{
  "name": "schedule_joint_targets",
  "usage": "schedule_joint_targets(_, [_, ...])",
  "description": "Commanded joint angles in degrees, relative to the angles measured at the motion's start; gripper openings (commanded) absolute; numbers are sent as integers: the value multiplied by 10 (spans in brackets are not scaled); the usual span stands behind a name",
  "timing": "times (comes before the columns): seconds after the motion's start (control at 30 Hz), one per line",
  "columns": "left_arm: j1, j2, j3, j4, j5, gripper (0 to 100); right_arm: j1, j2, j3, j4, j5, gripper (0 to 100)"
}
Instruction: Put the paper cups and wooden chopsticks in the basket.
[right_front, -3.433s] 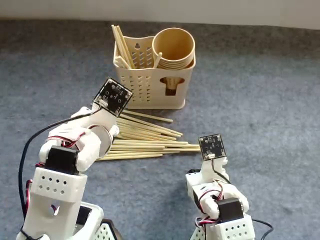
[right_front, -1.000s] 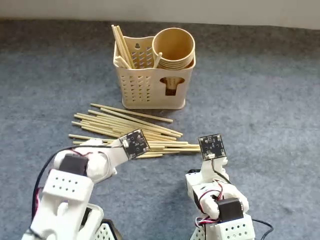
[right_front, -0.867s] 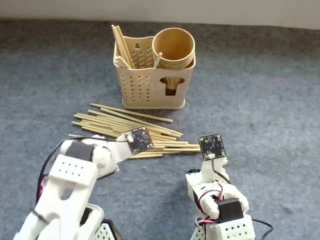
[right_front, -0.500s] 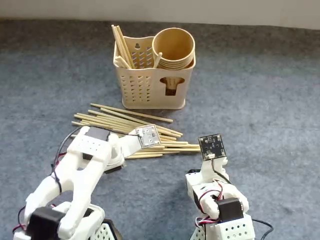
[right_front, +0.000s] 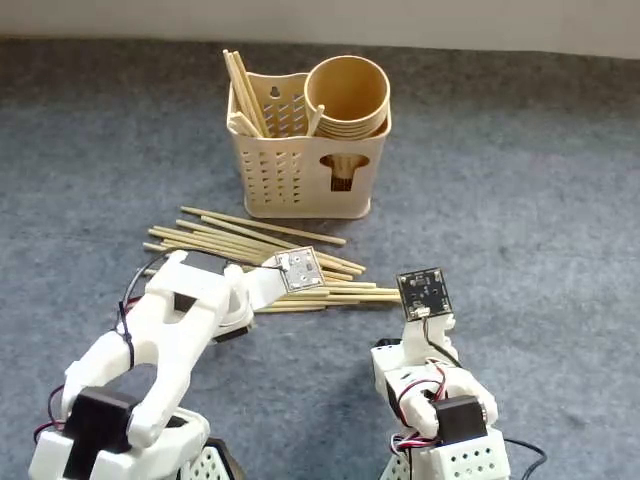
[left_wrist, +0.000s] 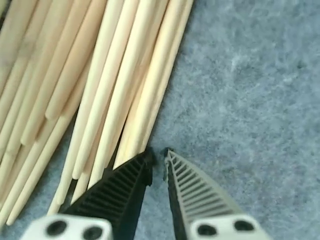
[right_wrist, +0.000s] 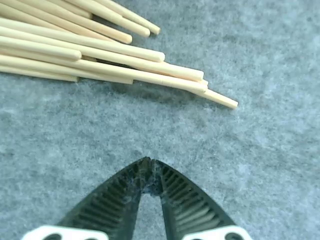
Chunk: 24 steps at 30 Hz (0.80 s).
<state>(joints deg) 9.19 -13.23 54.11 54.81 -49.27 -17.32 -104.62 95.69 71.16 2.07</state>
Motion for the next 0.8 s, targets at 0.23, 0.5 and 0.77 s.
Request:
schedule_joint_targets(0.23, [8,11,-29,-13,-3,7,-1,-6,65,3,7,7])
schedule_joint_targets(0.5, [8,-8,-36,36,-2,6,-1,-6,65,3,7,7])
schedule_joint_targets(0.77, [7,-116,-36,96,-2,6,-1,-6,65,3,7,7])
